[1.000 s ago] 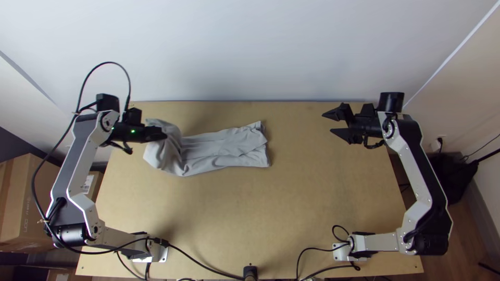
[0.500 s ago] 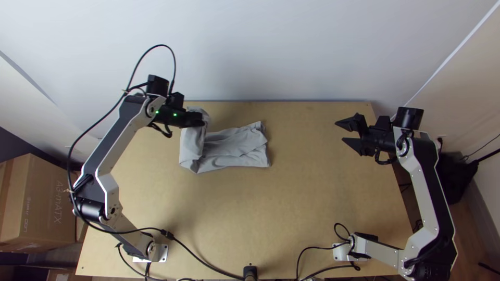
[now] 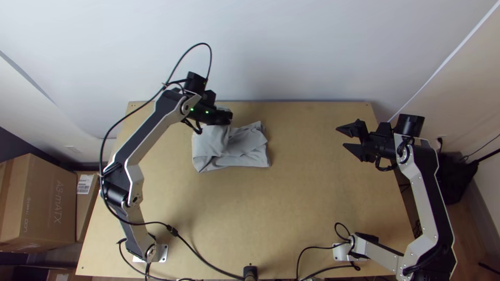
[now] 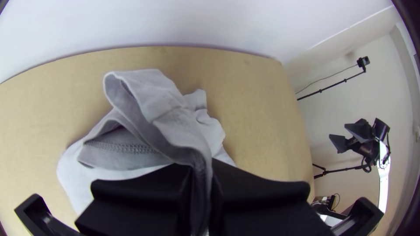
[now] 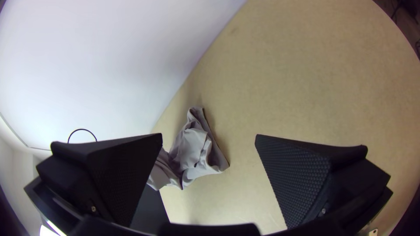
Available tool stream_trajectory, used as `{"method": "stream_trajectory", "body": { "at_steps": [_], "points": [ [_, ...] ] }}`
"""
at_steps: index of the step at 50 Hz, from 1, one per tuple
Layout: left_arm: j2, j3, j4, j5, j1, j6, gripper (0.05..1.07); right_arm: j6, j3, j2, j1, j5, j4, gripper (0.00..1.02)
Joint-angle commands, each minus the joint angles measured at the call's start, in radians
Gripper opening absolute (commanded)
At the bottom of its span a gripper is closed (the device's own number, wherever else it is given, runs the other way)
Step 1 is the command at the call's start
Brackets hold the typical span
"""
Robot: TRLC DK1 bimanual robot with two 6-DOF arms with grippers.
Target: Fold the t-shirt
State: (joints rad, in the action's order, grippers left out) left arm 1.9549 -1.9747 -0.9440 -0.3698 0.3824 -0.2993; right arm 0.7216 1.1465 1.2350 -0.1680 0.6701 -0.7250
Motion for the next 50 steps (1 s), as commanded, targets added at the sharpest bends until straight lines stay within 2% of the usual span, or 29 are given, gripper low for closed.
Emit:
{"method": "stream_trajectory", "body": {
  "at_steps": [1, 3, 4, 5, 7, 8, 14, 17, 19, 23, 30, 35, 39, 50],
  "points": [
    [0.049, -0.056, -0.006, 0.014, 0.046, -0.041, 0.08, -0.019, -0.031, -0.009, -0.008, -0.003, 0.002, 0.98],
    [0.067, -0.076, -0.007, 0.029, 0.059, -0.050, 0.08, -0.022, -0.036, -0.009, -0.008, -0.003, 0.004, 0.98],
    [0.076, -0.090, -0.004, 0.042, 0.067, -0.063, 0.12, -0.022, -0.037, -0.009, -0.008, -0.003, 0.004, 0.98],
    [0.087, -0.102, -0.004, 0.042, 0.073, -0.072, 0.24, -0.024, -0.041, -0.009, -0.008, -0.001, 0.006, 0.98],
    [0.099, -0.119, -0.001, 0.042, 0.087, -0.080, 0.59, -0.027, -0.047, -0.008, -0.008, -0.001, 0.007, 0.98],
    [0.104, -0.125, 0.002, 0.043, 0.095, -0.083, 0.67, -0.028, -0.051, -0.008, -0.007, -0.003, 0.007, 0.98],
    [0.142, -0.184, 0.051, 0.046, 0.145, -0.093, 0.69, -0.030, -0.096, -0.003, 0.012, -0.003, 0.021, 0.98],
    [0.151, -0.191, 0.097, 0.046, 0.167, -0.115, 0.92, -0.030, -0.119, 0.000, 0.044, -0.006, 0.025, 0.98],
    [0.159, -0.210, 0.102, 0.063, 0.179, -0.115, 1.02, -0.030, -0.133, 0.003, 0.067, -0.014, 0.029, 0.98],
    [0.159, -0.231, 0.119, 0.092, 0.187, -0.126, 1.02, -0.025, -0.160, 0.012, 0.120, -0.040, 0.053, 0.98],
    [0.101, -0.223, 0.102, 0.092, 0.158, -0.100, 1.02, -0.028, -0.169, 0.041, 0.286, -0.116, 0.113, 0.98],
    [0.039, -0.222, 0.079, 0.091, 0.099, -0.075, 1.02, -0.068, -0.136, 0.098, 0.384, -0.175, 0.165, 0.97],
    [-0.025, -0.222, 0.062, 0.081, 0.046, -0.049, 1.02, -0.114, -0.068, 0.179, 0.433, -0.178, 0.168, 0.97],
    [-0.208, -0.220, 0.040, 0.083, -0.114, 0.014, 1.02, -0.129, 0.142, 0.443, 0.529, -0.175, 0.193, 0.97]
  ]
}}
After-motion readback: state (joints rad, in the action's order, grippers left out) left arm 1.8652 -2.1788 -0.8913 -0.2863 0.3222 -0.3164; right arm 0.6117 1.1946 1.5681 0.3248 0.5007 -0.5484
